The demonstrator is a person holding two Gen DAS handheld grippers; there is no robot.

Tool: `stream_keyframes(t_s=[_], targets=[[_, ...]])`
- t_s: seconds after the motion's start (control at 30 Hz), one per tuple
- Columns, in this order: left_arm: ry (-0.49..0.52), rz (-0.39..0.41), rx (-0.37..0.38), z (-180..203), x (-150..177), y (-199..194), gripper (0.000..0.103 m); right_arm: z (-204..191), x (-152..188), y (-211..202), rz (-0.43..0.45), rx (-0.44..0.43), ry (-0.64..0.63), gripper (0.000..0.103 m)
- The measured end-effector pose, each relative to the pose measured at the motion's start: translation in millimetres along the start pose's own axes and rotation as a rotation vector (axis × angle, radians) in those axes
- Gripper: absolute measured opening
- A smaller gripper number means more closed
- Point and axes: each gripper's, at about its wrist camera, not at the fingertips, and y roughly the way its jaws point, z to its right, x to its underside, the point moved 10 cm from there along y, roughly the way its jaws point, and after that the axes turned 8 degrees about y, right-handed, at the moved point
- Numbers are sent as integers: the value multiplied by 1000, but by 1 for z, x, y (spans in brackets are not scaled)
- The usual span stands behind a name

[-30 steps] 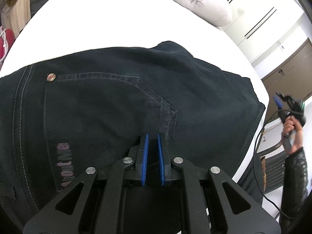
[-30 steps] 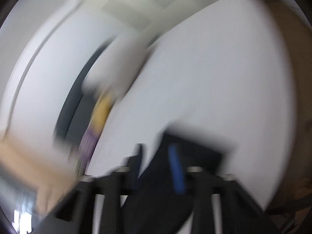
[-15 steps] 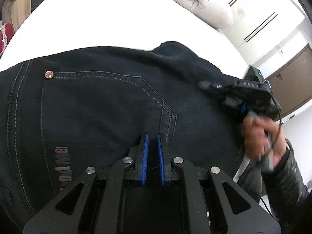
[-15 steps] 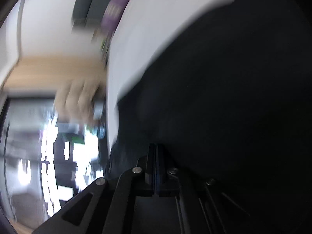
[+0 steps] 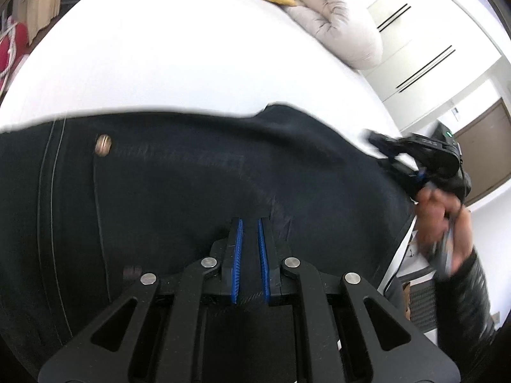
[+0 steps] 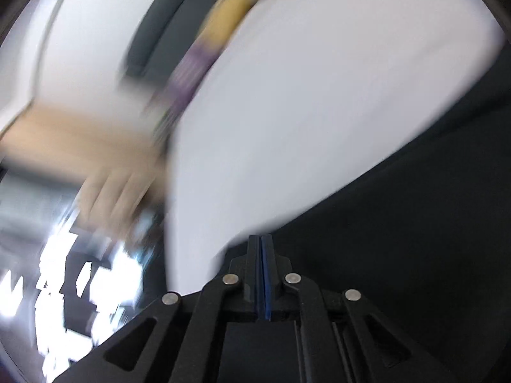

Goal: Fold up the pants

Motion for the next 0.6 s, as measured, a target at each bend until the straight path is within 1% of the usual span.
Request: stream_keyframes(t_s=[0.03, 0.07, 0.1, 0.13, 0.17, 0.23, 0.27, 0.3, 0.33, 0.37, 0.4, 0.43, 0.47, 0.5, 0.53, 0.57, 0.6], targets=[[9, 2, -7, 1, -5, 0, 9, -13, 21, 31, -92, -48, -4, 6], [19, -3, -22, 0, -8, 1, 9, -19, 46, 68, -207, -76, 12, 6], [21, -13, -39, -4, -9, 3, 9, -15, 60, 87, -254, -56, 19, 6], [16, -23, -57, -10, -9, 5, 9, -3, 70, 111, -297, 14, 22, 1], [0, -39, -74, -19, -7, 9, 9, 7, 70, 120, -293, 31, 36, 0], [-35, -49, -57, -32, -3, 13, 9, 12, 47, 116, -266, -50, 105, 0], [-46, -43, -44, -37, -2, 12, 9, 15, 32, 108, -234, -57, 125, 0], [-39, -39, -46, -39, -2, 11, 9, 20, 19, 94, -190, -49, 125, 0], [-28, -37, -51, -40, -3, 10, 9, 30, -1, 80, -109, -10, 115, 0], [-17, -34, -50, -40, -3, 10, 9, 48, -30, 57, 0, 52, 113, 0], [-16, -31, -46, -41, -3, 9, 9, 72, -59, 30, 104, 69, 157, 0], [-22, -26, -39, -44, -2, 8, 9, 93, -75, 9, 175, 86, 213, 0], [-37, -15, -30, -47, -1, 5, 9, 117, -95, -25, 262, 107, 275, 0], [-47, -8, -28, -49, 0, 1, 9, 135, -109, -60, 345, 166, 303, 0], [-58, -2, -28, -52, 0, -1, 9, 147, -117, -94, 416, 244, 312, 0], [-68, -2, -42, -54, -1, -3, 9, 153, -120, -127, 470, 290, 313, 2], [-62, -3, -72, -53, -3, -8, 9, 150, -119, -152, 492, 282, 308, 10]])
